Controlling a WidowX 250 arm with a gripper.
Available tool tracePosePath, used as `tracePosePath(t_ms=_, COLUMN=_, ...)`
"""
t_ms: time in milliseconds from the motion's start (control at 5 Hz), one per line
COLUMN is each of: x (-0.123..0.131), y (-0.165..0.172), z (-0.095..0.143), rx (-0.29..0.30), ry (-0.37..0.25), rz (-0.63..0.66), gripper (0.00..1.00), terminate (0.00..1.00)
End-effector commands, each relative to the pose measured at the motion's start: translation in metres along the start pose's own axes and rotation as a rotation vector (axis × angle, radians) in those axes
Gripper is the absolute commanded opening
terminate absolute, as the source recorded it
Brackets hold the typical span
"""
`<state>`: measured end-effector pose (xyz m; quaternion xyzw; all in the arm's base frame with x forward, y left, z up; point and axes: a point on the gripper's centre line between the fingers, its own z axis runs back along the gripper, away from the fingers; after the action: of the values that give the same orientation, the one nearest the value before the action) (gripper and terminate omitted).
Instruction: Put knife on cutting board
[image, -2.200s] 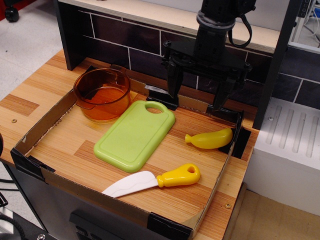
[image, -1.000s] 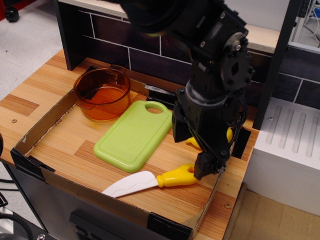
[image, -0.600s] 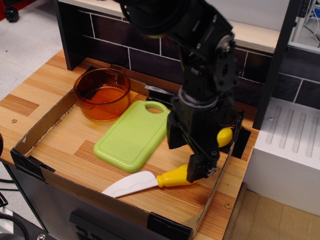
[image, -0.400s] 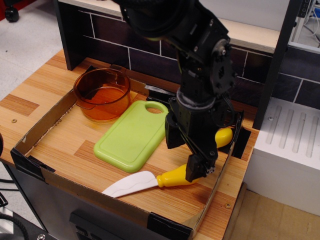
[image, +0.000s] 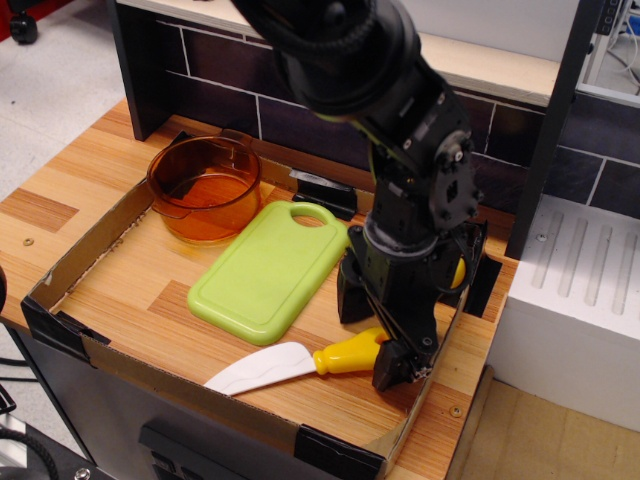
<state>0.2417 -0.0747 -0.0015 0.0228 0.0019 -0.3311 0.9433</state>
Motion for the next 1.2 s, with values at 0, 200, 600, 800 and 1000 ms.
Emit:
tracePosePath(t_ms=0, x=0.0, y=-0.005, z=-0.011, rx=-0.012, ry=-0.005, rz=-0.03, gripper=0.0, terminate=0.0)
tracePosePath(t_ms=200, x=-0.002, y=-0.006, z=-0.013, rx=-0.018, ry=-0.01, rz=-0.024, gripper=0.0, terminate=0.0)
tracePosePath(t_ms=600, x=-0.006, y=0.002, z=0.009, rx=-0.004, ry=-0.024, rz=0.006, gripper=0.0, terminate=0.0)
tracePosePath(t_ms=800, x=-0.003, y=0.019, z=0.023, rx=0.036, ry=-0.055, rz=0.096, gripper=0.0, terminate=0.0)
tracePosePath(t_ms=1000, x=-0.001, y=0.039, z=0.039, rx=0.099, ry=-0.116, rz=0.186, gripper=0.0, terminate=0.0)
